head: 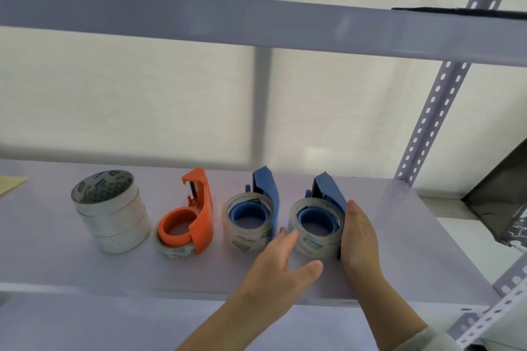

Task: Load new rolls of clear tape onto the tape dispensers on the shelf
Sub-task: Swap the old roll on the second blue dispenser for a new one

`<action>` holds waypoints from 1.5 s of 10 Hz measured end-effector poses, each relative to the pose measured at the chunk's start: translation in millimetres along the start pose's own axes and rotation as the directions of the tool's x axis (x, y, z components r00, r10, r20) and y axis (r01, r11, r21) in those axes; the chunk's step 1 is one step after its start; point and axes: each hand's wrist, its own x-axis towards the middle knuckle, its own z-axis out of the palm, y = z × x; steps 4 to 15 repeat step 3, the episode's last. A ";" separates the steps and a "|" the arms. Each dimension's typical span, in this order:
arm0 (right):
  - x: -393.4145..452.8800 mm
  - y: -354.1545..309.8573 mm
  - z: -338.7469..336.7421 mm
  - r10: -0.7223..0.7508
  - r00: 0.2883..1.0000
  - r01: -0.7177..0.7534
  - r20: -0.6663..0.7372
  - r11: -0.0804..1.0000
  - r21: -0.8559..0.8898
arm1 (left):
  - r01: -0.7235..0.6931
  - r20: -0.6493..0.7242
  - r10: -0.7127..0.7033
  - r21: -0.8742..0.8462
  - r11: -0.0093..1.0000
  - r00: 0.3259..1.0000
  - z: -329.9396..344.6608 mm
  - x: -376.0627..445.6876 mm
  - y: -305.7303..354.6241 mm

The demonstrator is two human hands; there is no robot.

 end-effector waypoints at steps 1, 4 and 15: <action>0.8 5.0 -1.0 0.017 1.000 -0.016 0.010 0.998 -0.057 | -0.189 -0.046 0.207 0.263 0.946 0.977 -16.1 -8.5 0.9; -16.2 -7.6 -11.3 -0.113 0.976 0.129 -0.186 0.989 0.076 | -0.451 0.016 0.558 0.608 0.653 0.830 -58.1 -17.8 15.9; -16.2 -7.6 -11.3 -0.113 0.976 0.129 -0.186 0.989 0.076 | -0.451 0.016 0.558 0.608 0.653 0.830 -58.1 -17.8 15.9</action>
